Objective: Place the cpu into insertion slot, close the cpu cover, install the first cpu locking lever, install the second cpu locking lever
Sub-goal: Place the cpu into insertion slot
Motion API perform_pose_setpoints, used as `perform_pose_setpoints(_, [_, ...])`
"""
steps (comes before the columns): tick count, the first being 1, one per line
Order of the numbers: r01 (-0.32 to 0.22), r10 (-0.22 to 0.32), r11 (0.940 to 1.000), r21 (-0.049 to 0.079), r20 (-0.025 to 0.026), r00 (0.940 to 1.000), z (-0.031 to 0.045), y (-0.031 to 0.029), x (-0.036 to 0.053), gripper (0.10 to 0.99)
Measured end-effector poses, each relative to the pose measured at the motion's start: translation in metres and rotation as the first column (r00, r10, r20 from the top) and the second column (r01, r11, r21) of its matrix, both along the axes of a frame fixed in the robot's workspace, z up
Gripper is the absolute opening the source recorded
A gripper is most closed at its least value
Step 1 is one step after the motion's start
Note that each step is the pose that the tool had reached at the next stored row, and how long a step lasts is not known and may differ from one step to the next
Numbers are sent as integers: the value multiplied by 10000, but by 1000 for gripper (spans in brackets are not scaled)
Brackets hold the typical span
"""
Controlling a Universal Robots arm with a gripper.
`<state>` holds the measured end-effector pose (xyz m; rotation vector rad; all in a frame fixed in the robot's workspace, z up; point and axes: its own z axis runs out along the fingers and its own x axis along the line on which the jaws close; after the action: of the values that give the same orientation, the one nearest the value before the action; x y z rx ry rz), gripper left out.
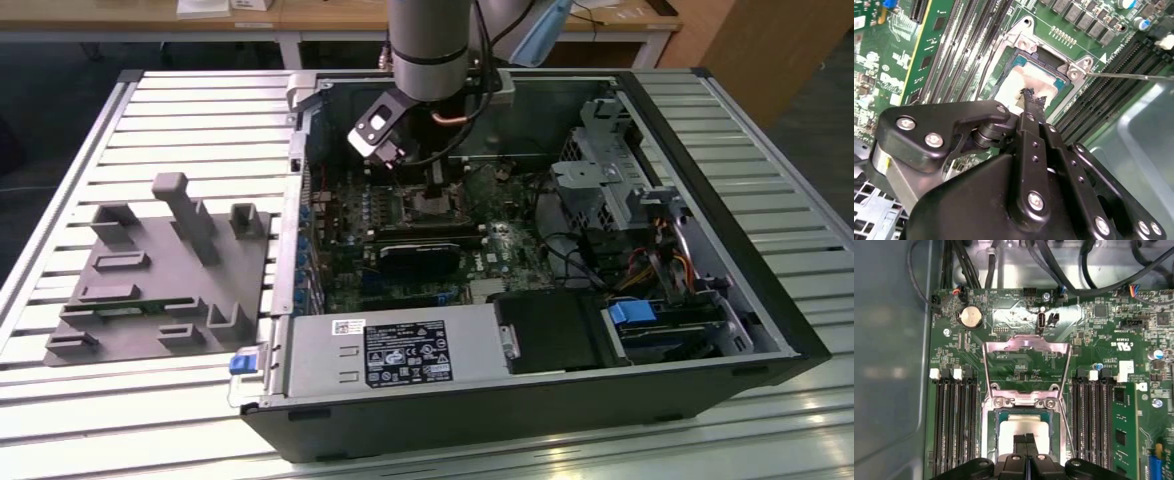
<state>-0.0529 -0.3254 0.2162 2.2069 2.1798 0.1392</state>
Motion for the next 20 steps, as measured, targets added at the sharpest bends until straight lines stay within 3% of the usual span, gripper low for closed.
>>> perform_pose_setpoints(11, [0,0,10000,1,1,10000,304,0,0,106])
perform_pose_setpoints(15, [0,0,10000,2,1,10000,356,0,0,106])
perform_pose_setpoints(20, [0,0,10000,2,2,10000,358,0,0,106])
